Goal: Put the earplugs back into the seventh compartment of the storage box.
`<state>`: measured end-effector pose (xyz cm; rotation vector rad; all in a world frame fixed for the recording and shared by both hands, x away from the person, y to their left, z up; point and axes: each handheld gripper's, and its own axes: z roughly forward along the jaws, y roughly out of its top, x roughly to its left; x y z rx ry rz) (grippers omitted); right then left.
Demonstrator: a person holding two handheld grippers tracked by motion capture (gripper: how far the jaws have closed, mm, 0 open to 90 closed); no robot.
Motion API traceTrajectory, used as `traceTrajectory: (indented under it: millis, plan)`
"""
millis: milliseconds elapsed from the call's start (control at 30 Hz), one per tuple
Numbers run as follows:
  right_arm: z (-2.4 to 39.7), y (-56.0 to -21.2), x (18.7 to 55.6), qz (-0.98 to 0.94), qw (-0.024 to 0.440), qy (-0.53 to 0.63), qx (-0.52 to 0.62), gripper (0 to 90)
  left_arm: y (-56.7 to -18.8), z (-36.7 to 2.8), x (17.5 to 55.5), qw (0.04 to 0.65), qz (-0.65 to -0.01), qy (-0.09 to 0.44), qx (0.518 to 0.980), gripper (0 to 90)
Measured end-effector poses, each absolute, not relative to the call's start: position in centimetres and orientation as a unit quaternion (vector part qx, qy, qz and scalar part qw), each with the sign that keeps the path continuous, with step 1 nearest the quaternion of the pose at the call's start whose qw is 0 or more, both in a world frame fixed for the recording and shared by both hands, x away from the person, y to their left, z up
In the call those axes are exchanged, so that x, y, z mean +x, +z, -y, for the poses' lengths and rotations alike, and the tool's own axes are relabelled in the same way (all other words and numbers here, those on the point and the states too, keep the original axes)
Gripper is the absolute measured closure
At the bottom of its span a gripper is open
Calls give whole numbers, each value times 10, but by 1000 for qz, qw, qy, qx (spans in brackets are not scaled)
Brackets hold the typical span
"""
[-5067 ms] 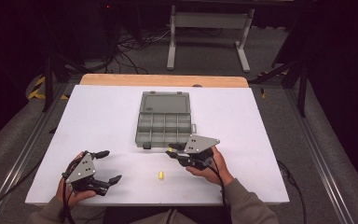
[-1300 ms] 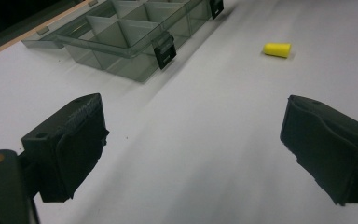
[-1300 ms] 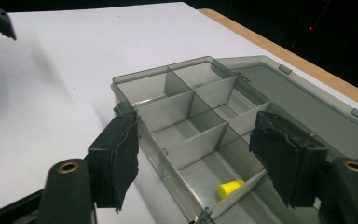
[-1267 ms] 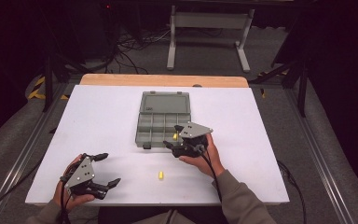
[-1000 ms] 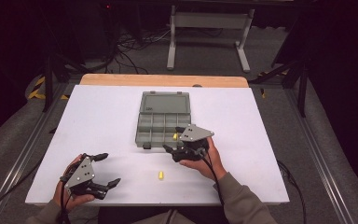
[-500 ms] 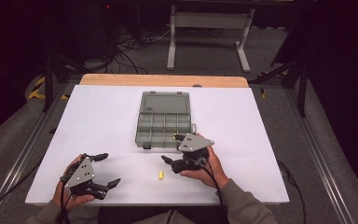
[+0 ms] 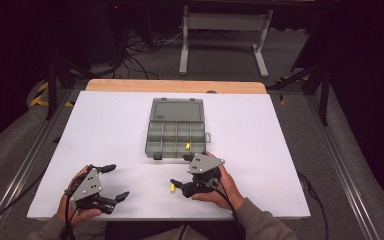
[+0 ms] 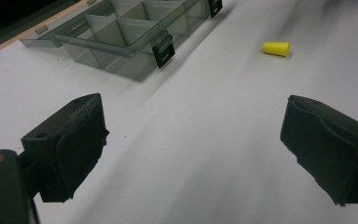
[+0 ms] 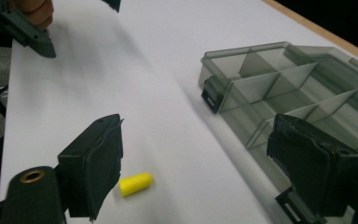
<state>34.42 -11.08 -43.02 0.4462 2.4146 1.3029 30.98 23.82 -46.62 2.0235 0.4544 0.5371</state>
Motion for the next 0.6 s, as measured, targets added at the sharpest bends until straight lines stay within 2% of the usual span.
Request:
traceTrajectory:
  millis: [600]
  plan:
    - [96,-452,341,-888,133,423,124,176,-466,-238,309,476,-184,225,830,75]
